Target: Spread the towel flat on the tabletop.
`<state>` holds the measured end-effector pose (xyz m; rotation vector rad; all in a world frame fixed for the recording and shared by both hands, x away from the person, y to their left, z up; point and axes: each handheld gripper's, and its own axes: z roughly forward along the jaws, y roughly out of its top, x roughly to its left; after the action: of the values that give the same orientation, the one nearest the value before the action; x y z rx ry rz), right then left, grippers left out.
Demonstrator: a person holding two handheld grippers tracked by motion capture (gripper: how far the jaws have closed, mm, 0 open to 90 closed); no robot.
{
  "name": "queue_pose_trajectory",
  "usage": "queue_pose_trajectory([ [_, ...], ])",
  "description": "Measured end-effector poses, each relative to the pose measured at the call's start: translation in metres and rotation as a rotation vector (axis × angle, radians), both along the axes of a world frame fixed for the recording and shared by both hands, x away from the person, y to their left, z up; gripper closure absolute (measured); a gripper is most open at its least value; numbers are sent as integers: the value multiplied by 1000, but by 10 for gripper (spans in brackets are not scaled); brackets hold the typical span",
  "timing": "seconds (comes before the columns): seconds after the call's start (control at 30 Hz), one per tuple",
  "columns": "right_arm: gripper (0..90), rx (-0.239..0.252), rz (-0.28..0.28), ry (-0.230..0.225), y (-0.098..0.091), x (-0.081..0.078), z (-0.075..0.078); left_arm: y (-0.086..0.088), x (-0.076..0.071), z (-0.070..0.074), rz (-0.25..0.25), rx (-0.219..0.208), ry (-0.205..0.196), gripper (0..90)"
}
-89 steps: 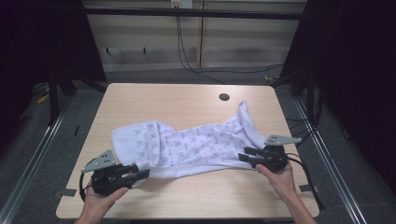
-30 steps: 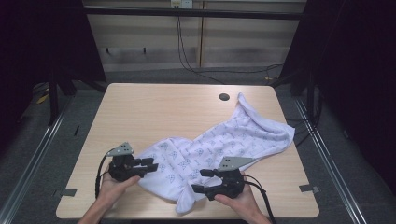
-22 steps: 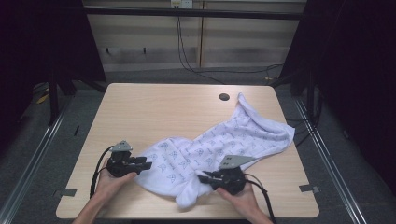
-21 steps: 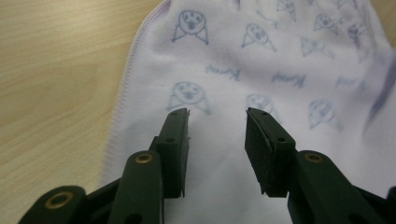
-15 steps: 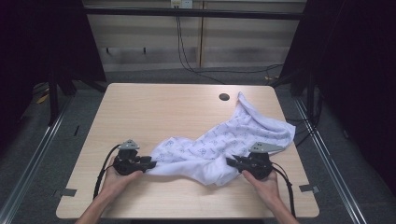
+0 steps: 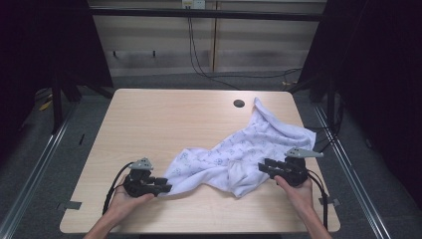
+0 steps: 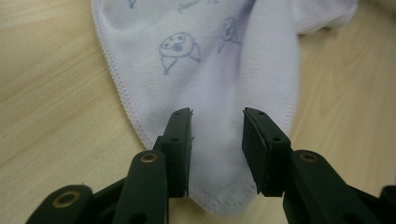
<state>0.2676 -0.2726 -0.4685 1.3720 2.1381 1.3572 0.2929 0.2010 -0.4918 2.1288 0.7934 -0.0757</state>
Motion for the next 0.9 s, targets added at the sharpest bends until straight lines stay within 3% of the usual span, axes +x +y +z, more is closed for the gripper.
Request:
queue_pose_trajectory([
  [0.2, 550, 45, 141, 1, 40, 6, 10, 25, -7, 6, 38, -49, -11, 641],
  [0.37, 459, 60, 191, 2, 62, 16, 16, 32, -7, 4, 47, -69, -14, 606],
  [0.47, 417, 37, 206, 9, 74, 24, 14, 28, -7, 4, 38, -67, -21, 562],
  [0.57, 389, 4, 196, 20, 82, 33, 5, 24, -5, 3, 38, -42, -29, 515],
  [0.67, 409, -21, 192, -2, 83, 36, 0, 15, 2, 1, 19, -13, -52, 454],
  [0.7, 417, -19, 198, 22, 83, 37, -3, 11, 4, -1, 4, -16, -42, 439],
  [0.8, 443, -24, 211, 61, 85, 38, -10, 2, 4, -5, -15, 74, -59, 443],
  [0.9, 471, -47, 235, 94, 91, 37, -17, 0, 0, -5, -16, 104, -76, 471],
])
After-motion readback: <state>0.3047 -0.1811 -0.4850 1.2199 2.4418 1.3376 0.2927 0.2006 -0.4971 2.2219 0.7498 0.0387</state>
